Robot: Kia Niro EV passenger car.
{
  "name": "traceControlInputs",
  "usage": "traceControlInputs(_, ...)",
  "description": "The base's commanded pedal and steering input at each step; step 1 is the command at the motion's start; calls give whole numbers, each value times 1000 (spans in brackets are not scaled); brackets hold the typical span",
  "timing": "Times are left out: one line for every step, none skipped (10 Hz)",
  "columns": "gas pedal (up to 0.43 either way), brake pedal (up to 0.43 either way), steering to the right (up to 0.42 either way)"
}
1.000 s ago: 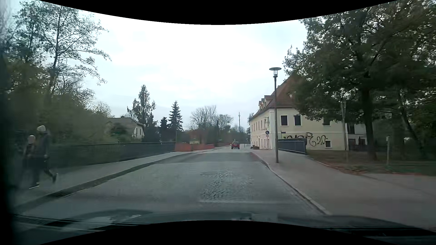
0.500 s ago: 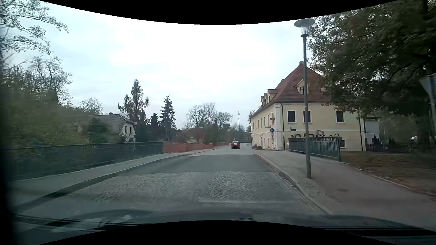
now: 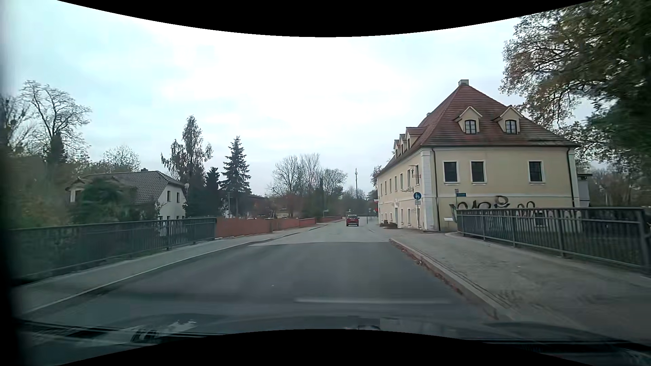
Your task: Follow the waypoints while adhering to traffic rules and regulations
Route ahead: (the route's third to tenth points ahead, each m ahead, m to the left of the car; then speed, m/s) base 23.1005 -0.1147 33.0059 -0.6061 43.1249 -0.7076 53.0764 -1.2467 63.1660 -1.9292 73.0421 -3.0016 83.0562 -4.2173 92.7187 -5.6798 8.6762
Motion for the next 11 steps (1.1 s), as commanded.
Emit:
traceControlInputs(150,0,9)
traceControlInputs(150,0,5)
traceControlInputs(150,0,10)
traceControlInputs(150,0,10)
traceControlInputs(150,0,7)
traceControlInputs(150,0,7)
traceControlInputs(150,0,8)
traceControlInputs(150,0,7)
traceControlInputs(150,0,9)
traceControlInputs(150,0,10)
traceControlInputs(150,0,10)
